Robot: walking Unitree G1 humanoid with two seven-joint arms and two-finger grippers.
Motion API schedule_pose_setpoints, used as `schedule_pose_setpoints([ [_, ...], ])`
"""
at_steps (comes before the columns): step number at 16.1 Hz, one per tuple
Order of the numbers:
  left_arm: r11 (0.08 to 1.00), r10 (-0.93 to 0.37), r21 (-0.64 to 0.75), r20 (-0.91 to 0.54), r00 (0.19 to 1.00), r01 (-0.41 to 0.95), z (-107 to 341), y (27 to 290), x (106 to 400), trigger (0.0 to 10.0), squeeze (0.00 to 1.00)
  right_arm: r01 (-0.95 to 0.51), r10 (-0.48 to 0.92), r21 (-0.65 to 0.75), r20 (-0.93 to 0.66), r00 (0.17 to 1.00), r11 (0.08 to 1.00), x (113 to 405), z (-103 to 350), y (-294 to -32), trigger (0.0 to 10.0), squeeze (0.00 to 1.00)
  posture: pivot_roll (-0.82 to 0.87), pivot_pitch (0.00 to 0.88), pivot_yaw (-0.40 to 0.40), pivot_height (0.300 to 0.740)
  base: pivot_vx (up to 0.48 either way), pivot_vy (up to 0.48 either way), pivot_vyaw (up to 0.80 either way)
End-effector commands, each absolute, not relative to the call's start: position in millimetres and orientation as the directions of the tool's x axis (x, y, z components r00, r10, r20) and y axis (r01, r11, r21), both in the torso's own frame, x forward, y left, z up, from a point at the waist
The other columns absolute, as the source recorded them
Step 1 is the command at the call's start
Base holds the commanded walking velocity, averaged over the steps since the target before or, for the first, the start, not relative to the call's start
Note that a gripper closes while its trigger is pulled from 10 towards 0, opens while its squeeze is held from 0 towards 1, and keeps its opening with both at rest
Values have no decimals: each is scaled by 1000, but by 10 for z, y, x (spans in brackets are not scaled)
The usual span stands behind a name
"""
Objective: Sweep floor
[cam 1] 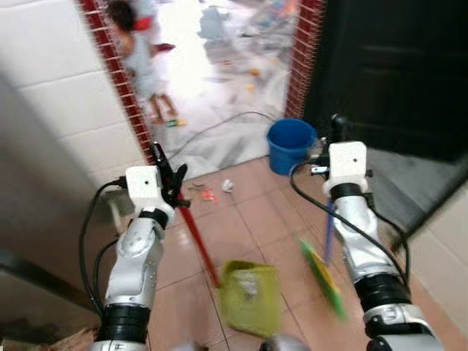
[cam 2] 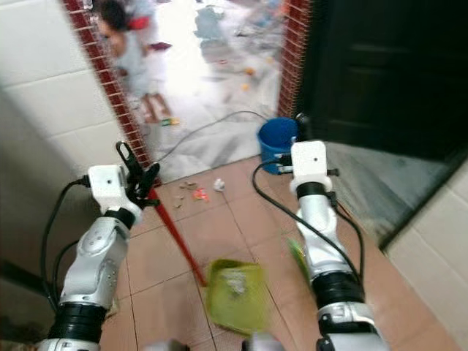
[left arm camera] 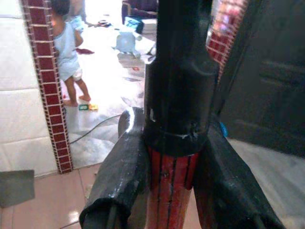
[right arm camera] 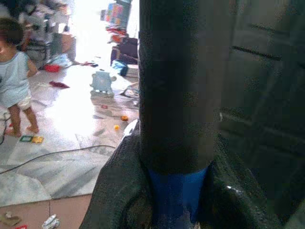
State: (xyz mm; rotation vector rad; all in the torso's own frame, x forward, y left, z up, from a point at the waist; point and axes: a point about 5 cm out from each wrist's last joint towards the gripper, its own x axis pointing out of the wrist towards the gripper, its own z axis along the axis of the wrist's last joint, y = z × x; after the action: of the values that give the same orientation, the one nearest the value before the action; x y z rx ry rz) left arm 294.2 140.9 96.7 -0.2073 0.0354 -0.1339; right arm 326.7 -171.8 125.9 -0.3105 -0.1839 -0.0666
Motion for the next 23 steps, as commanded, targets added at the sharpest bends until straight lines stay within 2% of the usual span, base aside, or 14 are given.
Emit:
schedule_pose_setpoints([
  [1, 974, -108, -195, 59, 992, 117, 1151, 1487, 2988, 10000, 0, 76, 3, -296, 259, 966, 952, 3311, 1419, -1594, 10000, 0, -66, 8, 41, 740, 480, 0, 0],
  [23, 973, -87, -211, 49, 995, 96, 1141, 1432, 2982, 10000, 0, 62, 18, -327, 237, 971, 943, 3320, 1370, -1590, 10000, 0, -70, 6, 37, 740, 446, -12, 0],
])
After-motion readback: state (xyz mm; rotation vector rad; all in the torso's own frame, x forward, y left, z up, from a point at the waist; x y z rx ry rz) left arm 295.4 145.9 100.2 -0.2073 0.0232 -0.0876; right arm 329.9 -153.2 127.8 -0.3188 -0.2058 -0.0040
